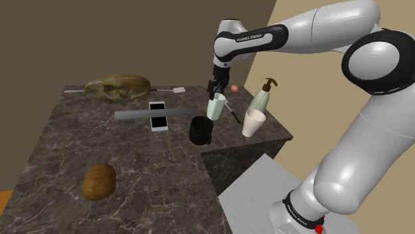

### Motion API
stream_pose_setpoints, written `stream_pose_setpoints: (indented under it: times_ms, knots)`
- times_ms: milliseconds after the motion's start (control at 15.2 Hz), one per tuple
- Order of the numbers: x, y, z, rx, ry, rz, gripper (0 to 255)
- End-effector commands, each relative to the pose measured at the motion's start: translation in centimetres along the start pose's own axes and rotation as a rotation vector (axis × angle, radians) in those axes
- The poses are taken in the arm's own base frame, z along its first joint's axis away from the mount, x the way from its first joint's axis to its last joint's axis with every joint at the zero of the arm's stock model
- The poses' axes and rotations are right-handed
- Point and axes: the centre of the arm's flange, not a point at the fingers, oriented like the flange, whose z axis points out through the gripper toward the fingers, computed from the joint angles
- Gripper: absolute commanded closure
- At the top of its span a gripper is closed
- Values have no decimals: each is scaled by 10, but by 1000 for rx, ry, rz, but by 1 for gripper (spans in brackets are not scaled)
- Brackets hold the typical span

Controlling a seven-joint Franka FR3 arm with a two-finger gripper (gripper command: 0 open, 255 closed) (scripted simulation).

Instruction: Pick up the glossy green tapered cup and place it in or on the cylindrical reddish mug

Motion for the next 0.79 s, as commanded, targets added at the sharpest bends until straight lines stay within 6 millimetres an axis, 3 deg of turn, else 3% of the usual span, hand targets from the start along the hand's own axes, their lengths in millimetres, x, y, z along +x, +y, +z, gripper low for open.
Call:
stream_pose_setpoints:
  times_ms: [0,396,726]
  knots:
    - [9,3,13,0,-5,-4,0]
    - [9,3,45,0,-5,-4,0]
    - [9,3,48,0,-5,-4,0]
